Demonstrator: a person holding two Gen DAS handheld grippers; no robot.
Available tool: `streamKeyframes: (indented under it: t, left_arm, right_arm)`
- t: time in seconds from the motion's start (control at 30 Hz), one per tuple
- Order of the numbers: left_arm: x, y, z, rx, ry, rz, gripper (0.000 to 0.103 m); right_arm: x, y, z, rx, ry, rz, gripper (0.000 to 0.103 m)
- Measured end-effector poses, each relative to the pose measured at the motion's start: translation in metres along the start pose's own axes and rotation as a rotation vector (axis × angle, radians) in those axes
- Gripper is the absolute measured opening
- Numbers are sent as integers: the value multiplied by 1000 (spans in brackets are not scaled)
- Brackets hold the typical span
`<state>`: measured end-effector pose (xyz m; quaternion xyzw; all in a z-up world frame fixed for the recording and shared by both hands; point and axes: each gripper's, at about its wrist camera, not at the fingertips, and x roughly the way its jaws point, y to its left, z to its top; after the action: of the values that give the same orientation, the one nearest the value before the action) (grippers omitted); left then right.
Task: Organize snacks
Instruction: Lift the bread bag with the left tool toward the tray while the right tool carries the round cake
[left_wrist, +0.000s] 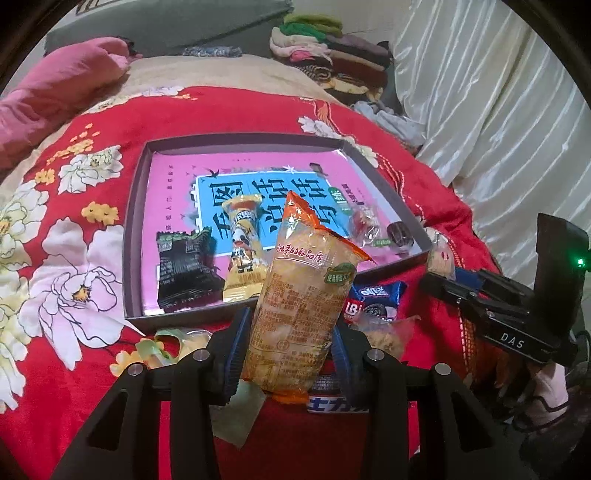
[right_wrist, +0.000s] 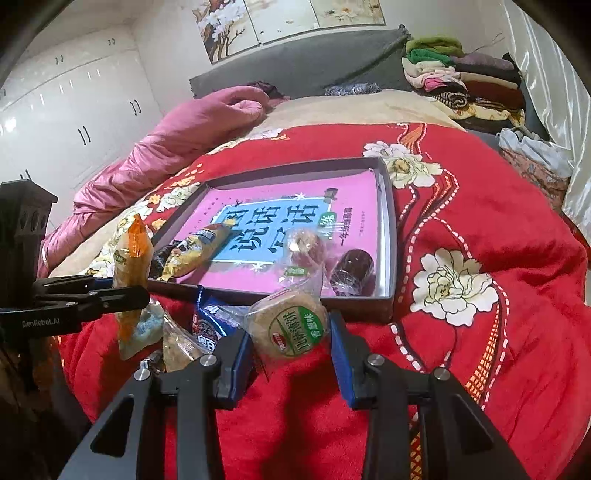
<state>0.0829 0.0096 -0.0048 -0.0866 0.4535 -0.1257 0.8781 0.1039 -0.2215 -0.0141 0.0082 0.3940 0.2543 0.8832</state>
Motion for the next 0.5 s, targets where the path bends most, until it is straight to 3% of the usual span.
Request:
streamKeyframes:
  t: [0.5]
  left_arm:
    - [-23,8,9,-29,-64,3,43]
  right_arm:
    - [-10,15,4,-49,-63,36,40]
